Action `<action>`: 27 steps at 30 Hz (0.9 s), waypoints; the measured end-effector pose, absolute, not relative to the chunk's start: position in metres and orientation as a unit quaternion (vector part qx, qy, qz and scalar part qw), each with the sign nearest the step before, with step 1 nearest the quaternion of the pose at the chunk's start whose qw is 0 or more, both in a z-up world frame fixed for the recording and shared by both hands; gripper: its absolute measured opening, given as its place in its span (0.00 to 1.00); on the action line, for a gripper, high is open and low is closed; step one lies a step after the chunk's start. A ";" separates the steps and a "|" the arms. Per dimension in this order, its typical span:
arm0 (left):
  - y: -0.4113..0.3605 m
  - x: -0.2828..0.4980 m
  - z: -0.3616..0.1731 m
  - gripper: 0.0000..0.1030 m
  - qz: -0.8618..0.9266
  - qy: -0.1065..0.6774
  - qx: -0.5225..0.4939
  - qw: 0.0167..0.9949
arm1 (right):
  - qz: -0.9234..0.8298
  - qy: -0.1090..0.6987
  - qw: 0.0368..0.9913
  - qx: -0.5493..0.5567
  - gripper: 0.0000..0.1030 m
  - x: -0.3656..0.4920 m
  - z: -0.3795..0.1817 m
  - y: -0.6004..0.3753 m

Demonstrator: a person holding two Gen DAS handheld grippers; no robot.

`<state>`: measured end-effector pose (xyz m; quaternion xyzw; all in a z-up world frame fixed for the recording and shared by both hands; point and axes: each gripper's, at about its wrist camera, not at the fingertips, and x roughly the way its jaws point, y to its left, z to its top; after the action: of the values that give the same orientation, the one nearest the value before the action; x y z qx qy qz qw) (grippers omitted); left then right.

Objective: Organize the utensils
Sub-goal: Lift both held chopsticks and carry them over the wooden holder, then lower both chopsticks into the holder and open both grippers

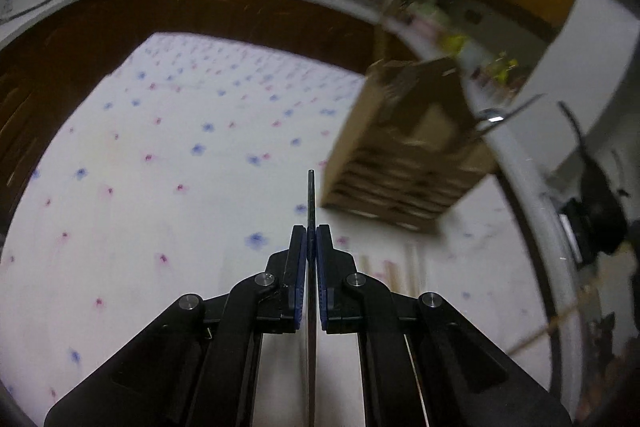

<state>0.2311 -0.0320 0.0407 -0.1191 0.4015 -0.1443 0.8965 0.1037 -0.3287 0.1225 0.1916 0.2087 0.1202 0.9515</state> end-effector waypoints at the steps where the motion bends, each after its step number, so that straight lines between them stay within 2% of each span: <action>1: -0.032 0.225 0.049 0.04 -0.149 0.393 -0.120 0.899 | 0.121 0.208 0.952 0.191 0.05 0.103 0.124 -0.329; 11: -0.021 0.199 0.101 0.04 -0.174 0.336 -0.124 0.917 | 0.122 0.194 0.955 0.187 0.05 0.096 0.134 -0.325; 27: -0.016 0.189 0.125 0.04 -0.177 0.308 -0.124 0.927 | 0.122 0.193 0.956 0.186 0.05 0.096 0.134 -0.325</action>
<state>0.1894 -0.0161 0.1247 -0.1240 0.3076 -0.1771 0.9266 0.0959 -0.3254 0.1342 0.1864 0.1926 0.1217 0.9557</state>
